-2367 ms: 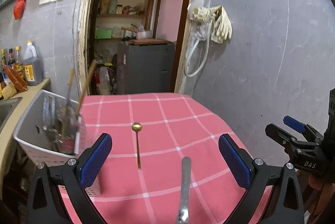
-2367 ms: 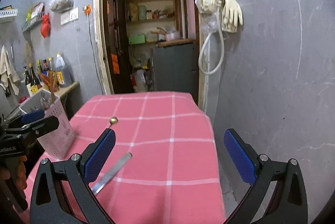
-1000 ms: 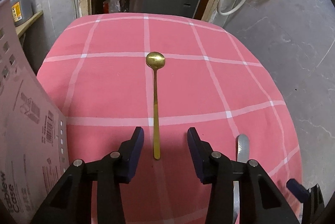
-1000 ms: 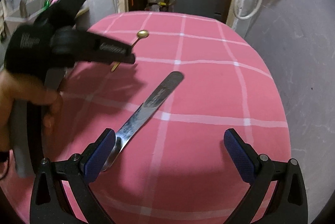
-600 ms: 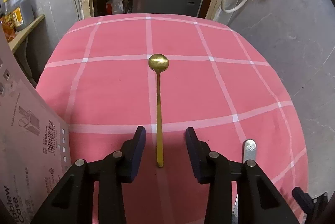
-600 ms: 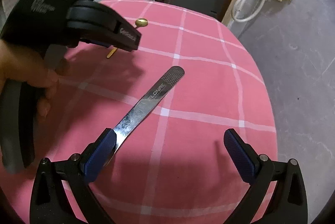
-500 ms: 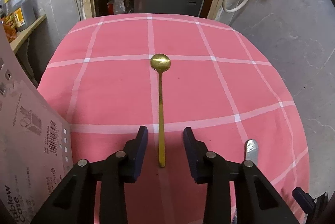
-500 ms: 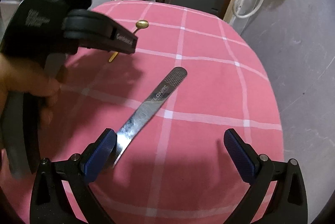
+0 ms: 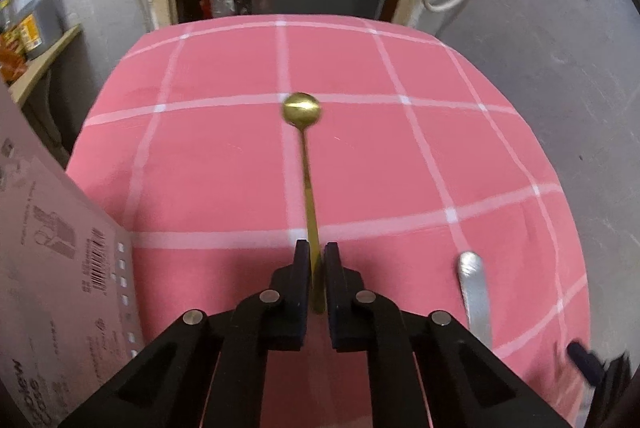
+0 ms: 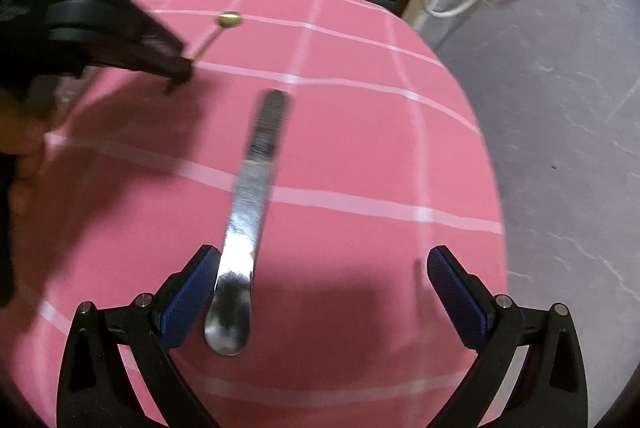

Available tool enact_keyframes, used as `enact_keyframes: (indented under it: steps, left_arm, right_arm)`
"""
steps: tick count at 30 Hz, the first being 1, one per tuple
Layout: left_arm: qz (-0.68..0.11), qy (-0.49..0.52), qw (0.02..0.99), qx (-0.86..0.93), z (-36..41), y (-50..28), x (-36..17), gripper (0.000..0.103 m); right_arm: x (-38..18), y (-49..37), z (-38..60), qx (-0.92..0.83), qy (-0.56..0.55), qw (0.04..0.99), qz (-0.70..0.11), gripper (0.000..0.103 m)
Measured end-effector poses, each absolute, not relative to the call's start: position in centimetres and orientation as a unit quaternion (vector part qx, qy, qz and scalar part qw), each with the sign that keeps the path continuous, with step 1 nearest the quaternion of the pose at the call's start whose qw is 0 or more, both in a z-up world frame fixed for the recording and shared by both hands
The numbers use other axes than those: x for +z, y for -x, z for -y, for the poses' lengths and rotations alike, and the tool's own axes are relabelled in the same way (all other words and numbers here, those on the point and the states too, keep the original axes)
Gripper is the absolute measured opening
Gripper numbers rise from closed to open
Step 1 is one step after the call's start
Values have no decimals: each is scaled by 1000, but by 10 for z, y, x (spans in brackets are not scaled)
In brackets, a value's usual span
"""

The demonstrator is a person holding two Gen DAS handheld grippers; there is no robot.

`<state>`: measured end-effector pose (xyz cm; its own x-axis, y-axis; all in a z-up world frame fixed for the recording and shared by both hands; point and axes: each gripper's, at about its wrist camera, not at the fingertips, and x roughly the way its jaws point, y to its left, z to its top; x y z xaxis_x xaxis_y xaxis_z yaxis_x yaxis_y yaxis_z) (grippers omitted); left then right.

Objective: Organize utensils
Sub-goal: 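Close the left gripper on the gold spoon handle while the right gripper grasps the knife, then lift the gold spoon with the left gripper while the right gripper lifts the knife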

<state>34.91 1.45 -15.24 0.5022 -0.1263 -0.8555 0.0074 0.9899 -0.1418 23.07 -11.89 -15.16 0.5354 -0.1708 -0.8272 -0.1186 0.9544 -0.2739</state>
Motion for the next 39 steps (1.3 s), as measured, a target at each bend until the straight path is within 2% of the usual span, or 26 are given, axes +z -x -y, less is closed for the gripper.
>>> enact_keyframes:
  steps: [6,8,12,17,20,31,39]
  left_arm:
    - [-524,75,846,-65,-6,-345,-152,7]
    - [-531,73,841,-72,-5,-343,-152,7]
    - [-539,47,838,-73,0,-345,-151,7]
    - [-547,24,834,-64,7,-347,-150,7]
    - [-556,32,827,-72,9,-347,-149,6]
    - [-570,83,811,-100,3,-306,-141,6]
    - [-594,104,789,-122,8,-245,-143,6]
  right_arm:
    - [-147,-232,159,-17,107,868,-484,96]
    - [-145,-230,160,12,106,874,-475,84]
    - [-146,-228,149,70,146,875,-455,70]
    - [-145,-230,144,112,140,868,-464,36]
    - [-143,-222,145,110,119,867,-471,22]
    - [-146,-215,178,87,40,852,-515,19]
    - [-148,-209,198,105,-9,837,-537,19]
